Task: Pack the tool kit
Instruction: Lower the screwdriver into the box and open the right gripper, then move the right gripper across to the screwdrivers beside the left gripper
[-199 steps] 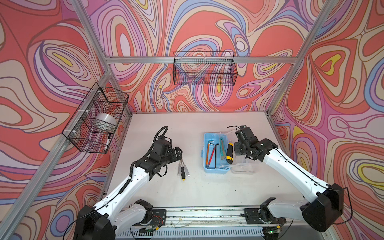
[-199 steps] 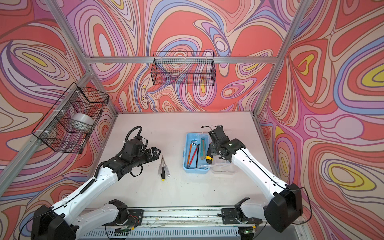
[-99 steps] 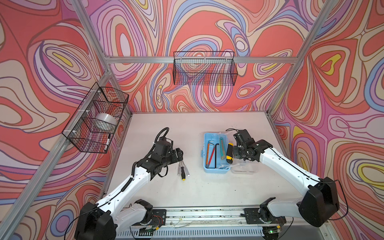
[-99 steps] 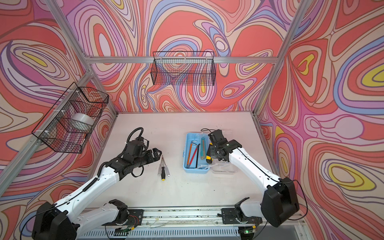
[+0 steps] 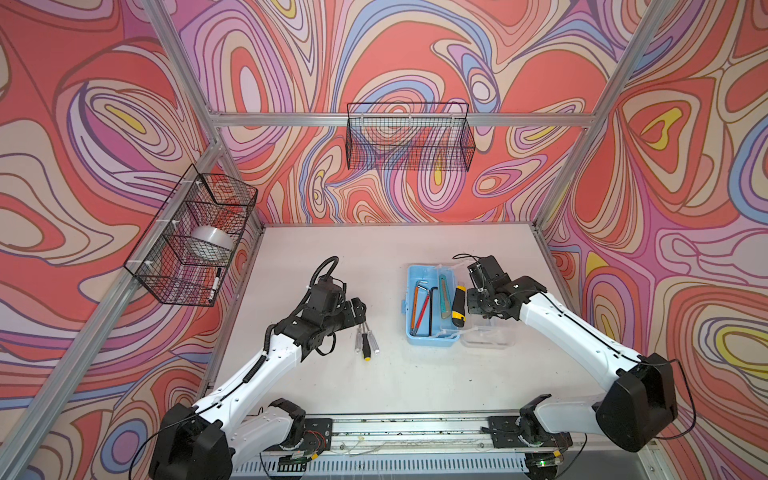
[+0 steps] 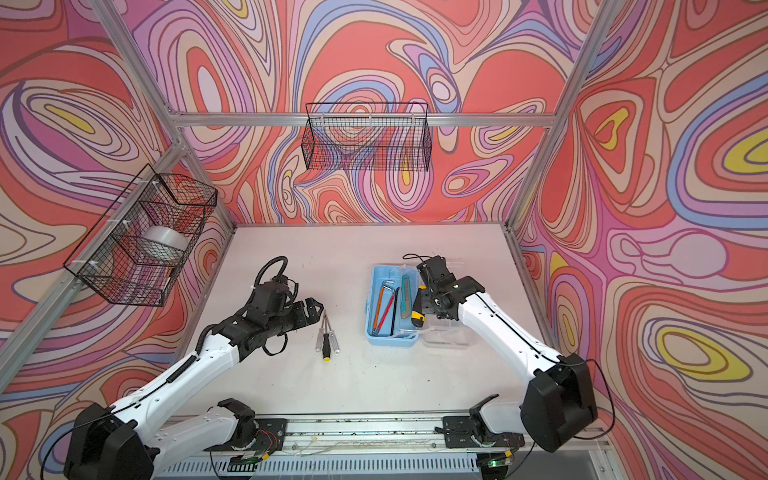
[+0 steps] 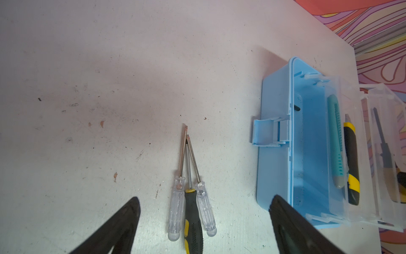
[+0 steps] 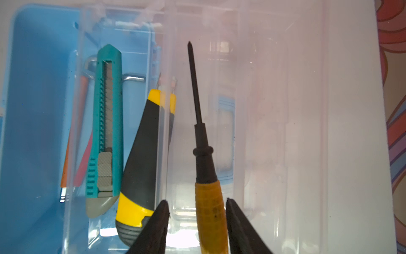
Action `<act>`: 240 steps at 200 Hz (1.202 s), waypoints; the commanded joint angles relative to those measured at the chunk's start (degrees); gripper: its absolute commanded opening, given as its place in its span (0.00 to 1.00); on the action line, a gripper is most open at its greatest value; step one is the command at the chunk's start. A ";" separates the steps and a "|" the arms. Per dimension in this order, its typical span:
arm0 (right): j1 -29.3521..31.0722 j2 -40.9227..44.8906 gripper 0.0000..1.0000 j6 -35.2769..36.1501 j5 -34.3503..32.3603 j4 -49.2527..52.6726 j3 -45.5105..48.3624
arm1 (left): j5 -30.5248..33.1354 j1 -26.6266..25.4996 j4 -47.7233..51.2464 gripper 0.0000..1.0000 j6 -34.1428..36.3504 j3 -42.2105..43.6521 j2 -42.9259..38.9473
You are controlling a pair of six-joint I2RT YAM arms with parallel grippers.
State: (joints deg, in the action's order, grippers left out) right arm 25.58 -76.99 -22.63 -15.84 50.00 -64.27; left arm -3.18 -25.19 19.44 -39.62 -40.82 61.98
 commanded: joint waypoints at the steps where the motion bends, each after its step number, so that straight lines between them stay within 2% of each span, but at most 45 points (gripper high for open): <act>1: 0.15 2.72 0.43 -0.94 -2.40 2.36 -4.95 | 0.75 -0.28 0.47 0.93 2.35 -1.52 0.32; 32: 1.25 0.72 0.38 -2.32 -0.20 5.22 -14.11 | -0.09 -0.26 2.67 0.94 3.36 -5.05 3.84; 58: 7.99 -4.58 0.38 -4.14 1.29 5.81 -20.69 | -1.02 -0.25 4.21 0.93 2.78 -6.53 7.25; 86: 17.38 -7.08 0.40 -5.46 0.43 -2.51 -16.97 | -0.57 -0.14 1.07 0.93 2.73 -3.08 6.30; 109: 21.66 -12.14 0.40 -6.51 1.91 -7.23 -16.20 | 0.47 -0.17 -0.26 0.93 2.67 -0.96 4.87; 139: 27.18 -19.97 0.40 -7.07 4.42 -8.01 -19.38 | -0.20 -0.13 -1.15 0.92 -0.23 1.89 2.87; 176: 29.55 -24.06 0.40 -9.00 8.09 -12.41 -18.10 | 1.00 -0.12 3.50 0.91 -0.04 3.32 1.18; 240: 32.58 -32.54 0.43 -10.83 11.00 -16.32 -18.32 | 0.55 0.07 5.90 0.89 -1.28 8.37 -3.01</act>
State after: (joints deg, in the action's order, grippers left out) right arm 57.14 -106.72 -32.29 -6.31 35.66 -82.06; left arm -3.01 -25.17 22.48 -39.72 -33.85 60.99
